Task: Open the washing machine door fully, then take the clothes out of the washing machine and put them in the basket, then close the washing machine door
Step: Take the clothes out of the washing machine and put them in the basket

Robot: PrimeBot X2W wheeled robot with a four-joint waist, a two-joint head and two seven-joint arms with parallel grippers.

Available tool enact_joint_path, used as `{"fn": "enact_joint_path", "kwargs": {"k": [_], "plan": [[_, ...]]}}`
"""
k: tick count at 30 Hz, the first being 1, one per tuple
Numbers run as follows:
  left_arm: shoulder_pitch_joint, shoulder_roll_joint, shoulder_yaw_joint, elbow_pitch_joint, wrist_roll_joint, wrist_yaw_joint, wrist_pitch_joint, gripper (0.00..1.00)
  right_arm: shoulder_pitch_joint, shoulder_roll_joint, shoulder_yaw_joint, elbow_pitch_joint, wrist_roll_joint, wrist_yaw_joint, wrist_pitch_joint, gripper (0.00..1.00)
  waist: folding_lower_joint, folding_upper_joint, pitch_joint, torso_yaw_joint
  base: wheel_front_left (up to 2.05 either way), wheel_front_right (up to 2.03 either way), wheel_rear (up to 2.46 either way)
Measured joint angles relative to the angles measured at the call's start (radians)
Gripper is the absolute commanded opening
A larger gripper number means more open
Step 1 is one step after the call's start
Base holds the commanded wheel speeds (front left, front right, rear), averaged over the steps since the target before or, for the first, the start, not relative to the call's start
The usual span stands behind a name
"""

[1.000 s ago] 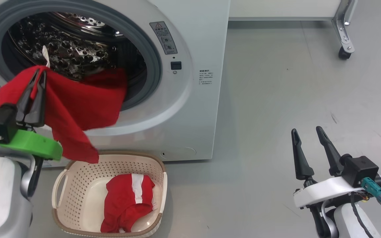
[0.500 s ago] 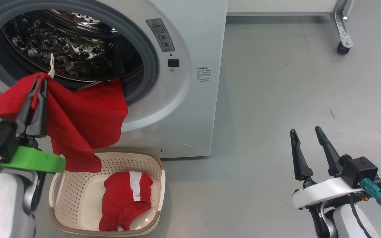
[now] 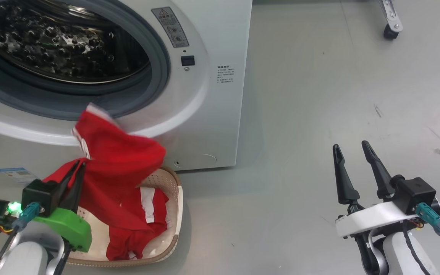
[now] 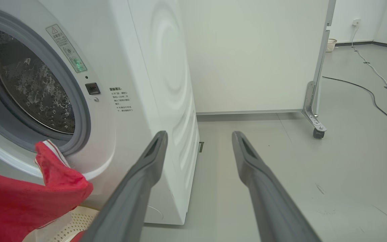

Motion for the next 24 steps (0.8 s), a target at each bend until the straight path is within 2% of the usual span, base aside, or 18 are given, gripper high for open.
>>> {"fn": "enact_joint_path", "kwargs": {"k": [12, 24], "plan": [[-0.011, 0.019, 0.000, 0.117, -0.002, -0.002, 0.093, 0.00, -0.036, 0.001, 0.018, -0.021, -0.011, 0.000, 0.000, 1.00, 0.0000, 0.0000, 0.102, -0.043, 0.00, 0.00, 0.00], [-0.139, 0.031, -0.003, 0.173, -0.001, -0.004, 0.127, 0.00, -0.089, 0.001, 0.030, -0.050, -0.017, 0.000, 0.000, 1.00, 0.0000, 0.0000, 0.233, -0.101, 0.00, 0.00, 0.00]]}}
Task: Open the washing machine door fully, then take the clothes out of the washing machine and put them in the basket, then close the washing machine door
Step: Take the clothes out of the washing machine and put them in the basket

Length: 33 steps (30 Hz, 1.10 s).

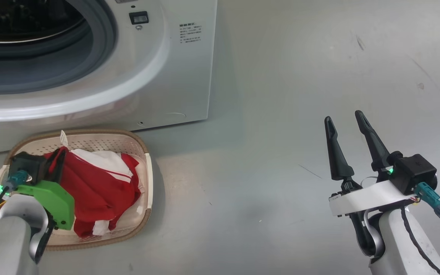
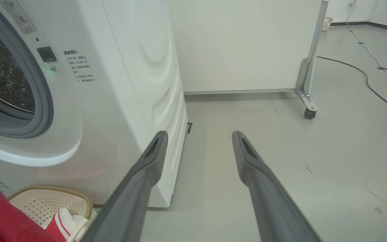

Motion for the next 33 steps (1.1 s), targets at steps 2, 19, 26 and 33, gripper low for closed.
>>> {"fn": "enact_joint_path", "kwargs": {"k": [2, 19, 26, 33], "plan": [[-0.020, 0.003, -0.002, 0.012, 0.000, 0.000, 0.001, 0.00, -0.005, 0.000, 0.001, -0.002, 0.000, 0.000, 0.000, 1.00, 0.0000, 0.0000, 0.023, -0.009, 0.00, 0.00, 0.00], [-0.148, 0.028, 0.028, 0.192, -0.002, 0.000, 0.019, 0.00, -0.066, 0.007, 0.002, -0.032, 0.000, -0.009, 0.000, 1.00, 0.0000, 0.0000, 0.209, -0.082, 0.00, 0.00, 0.00], [-0.171, 0.022, 0.053, 0.283, -0.020, 0.013, 0.019, 0.00, -0.081, 0.007, -0.006, -0.040, -0.016, -0.012, 0.000, 1.00, 0.0001, 0.0000, 0.251, -0.086, 0.00, 0.00, 0.00], [-0.188, 0.007, 0.089, 0.370, -0.053, 0.038, 0.016, 0.00, -0.085, 0.007, -0.007, -0.042, -0.026, -0.018, 0.000, 1.00, 0.0000, 0.0000, 0.270, -0.071, 0.00, 0.00, 0.00]]}}
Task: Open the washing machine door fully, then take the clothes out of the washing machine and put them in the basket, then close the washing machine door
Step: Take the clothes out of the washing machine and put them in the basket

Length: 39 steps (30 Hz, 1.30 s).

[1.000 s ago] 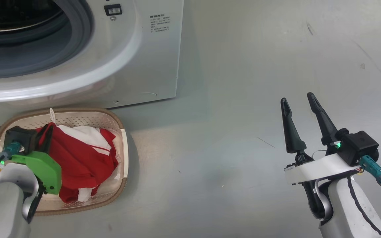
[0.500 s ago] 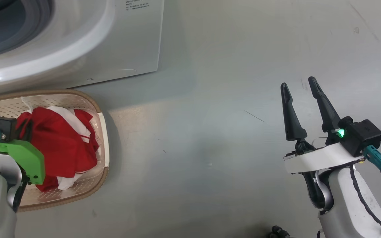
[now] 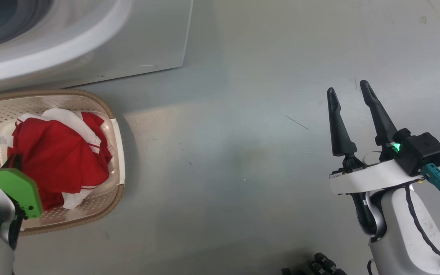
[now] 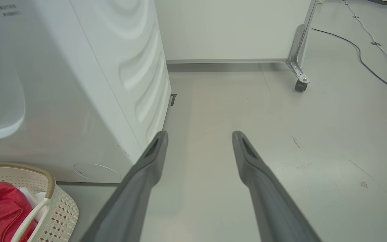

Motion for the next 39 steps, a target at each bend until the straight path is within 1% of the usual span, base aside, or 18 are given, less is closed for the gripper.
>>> {"fn": "enact_joint_path", "kwargs": {"k": [14, 16, 17, 18, 19, 20, 29, 39], "plan": [[-0.040, -0.022, 0.008, 0.092, -0.016, 0.000, -0.034, 0.00, -0.014, 0.000, 0.002, 0.004, -0.009, 0.000, 0.000, 1.00, 0.0000, 0.0000, 0.009, 0.017, 0.00, 0.00, 0.00], [-0.046, -0.024, 0.004, 0.102, -0.016, -0.001, -0.038, 0.11, -0.015, 0.000, 0.002, 0.005, -0.010, 0.000, 0.000, 1.00, 0.0000, 0.0000, 0.009, 0.019, 0.00, 0.00, 0.00], [-0.048, -0.025, 0.001, 0.108, -0.016, -0.001, -0.042, 0.11, -0.015, 0.000, 0.003, 0.007, -0.010, 0.000, 0.000, 1.00, 0.0000, 0.0000, 0.008, 0.019, 0.00, 0.00, 0.00], [-0.051, -0.025, 0.000, 0.117, -0.016, -0.001, -0.043, 0.24, -0.016, 0.000, 0.003, 0.009, -0.010, 0.000, 0.000, 1.00, 0.0000, 0.0000, 0.007, 0.020, 0.00, 0.00, 0.00], [-0.052, -0.026, -0.001, 0.126, -0.016, -0.002, -0.043, 0.44, -0.018, 0.000, 0.004, 0.010, -0.010, 0.000, 0.000, 1.00, 0.0000, 0.0000, 0.006, 0.020, 0.00, 0.00, 0.00], [-0.053, -0.027, -0.001, 0.134, -0.016, -0.002, -0.043, 1.00, -0.019, 0.000, 0.004, 0.012, -0.010, 0.000, 0.000, 1.00, 0.0000, 0.0000, 0.005, 0.020, 0.00, 0.00, 0.00], [-0.053, -0.054, -0.015, 0.195, -0.015, -0.002, -0.081, 1.00, -0.022, 0.000, -0.001, 0.031, -0.013, 0.001, 0.000, 1.00, 0.0000, 0.0000, -0.039, 0.033, 0.00, 0.00, 0.00], [-0.053, -0.115, -0.050, 0.203, 0.006, -0.012, -0.199, 1.00, -0.024, -0.002, -0.023, 0.064, -0.016, 0.010, 0.000, 1.00, 0.0000, 0.0000, -0.137, 0.078, 0.00, 0.00, 0.00]]}}
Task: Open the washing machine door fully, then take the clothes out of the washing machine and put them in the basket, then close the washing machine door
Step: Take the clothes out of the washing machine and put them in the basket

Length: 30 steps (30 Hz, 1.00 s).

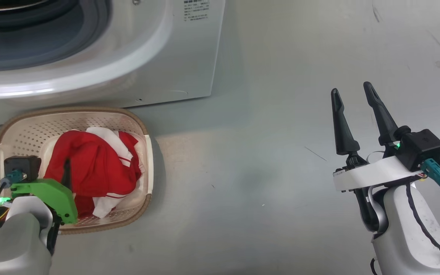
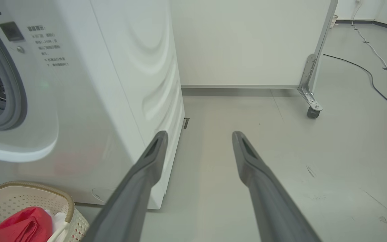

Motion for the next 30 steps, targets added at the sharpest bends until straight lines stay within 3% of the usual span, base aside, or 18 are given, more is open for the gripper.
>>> {"fn": "enact_joint_path", "kwargs": {"k": [16, 30], "plan": [[0.020, -0.030, -0.017, -0.091, 0.010, -0.018, -0.065, 1.00, 0.061, 0.000, -0.073, 0.038, 0.038, 0.008, 0.000, 1.00, 0.0000, 0.0000, -0.192, 0.116, 0.00, 0.00, 0.00], [0.169, -0.049, 0.015, -0.426, 0.014, -0.031, -0.067, 1.00, 0.156, 0.002, -0.100, 0.042, 0.068, 0.016, 0.000, 1.00, 0.0000, 0.0000, -0.376, 0.195, 0.00, 0.00, 0.00]]}}
